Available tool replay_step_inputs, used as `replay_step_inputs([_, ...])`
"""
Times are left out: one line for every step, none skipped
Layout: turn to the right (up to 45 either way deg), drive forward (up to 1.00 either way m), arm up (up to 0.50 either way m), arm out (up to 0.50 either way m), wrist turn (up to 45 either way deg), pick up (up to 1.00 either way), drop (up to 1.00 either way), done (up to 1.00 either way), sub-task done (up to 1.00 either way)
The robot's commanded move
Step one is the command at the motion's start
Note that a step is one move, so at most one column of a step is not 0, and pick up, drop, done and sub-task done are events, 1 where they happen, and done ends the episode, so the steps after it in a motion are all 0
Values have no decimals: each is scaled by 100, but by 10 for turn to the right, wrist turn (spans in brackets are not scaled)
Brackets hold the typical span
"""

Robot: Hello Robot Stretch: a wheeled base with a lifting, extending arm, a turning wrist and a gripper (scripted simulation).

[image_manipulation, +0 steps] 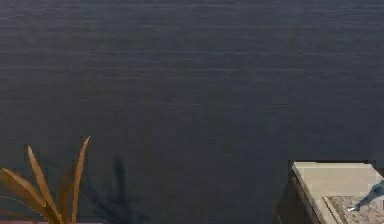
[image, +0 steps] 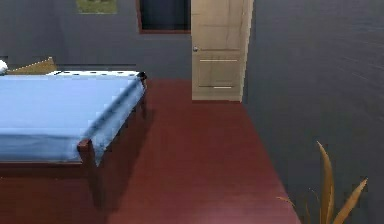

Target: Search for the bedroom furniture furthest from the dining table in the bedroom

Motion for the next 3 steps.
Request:
replay_step_inputs([-240, 0, 0, 0, 0, 0, 0, 0, 0])
replay_step_inputs([-30, 0, 0, 0, 0, 0, 0, 0, 0])
replay_step_inputs([0, 60, 0, 0, 0, 0, 0, 0, 0])
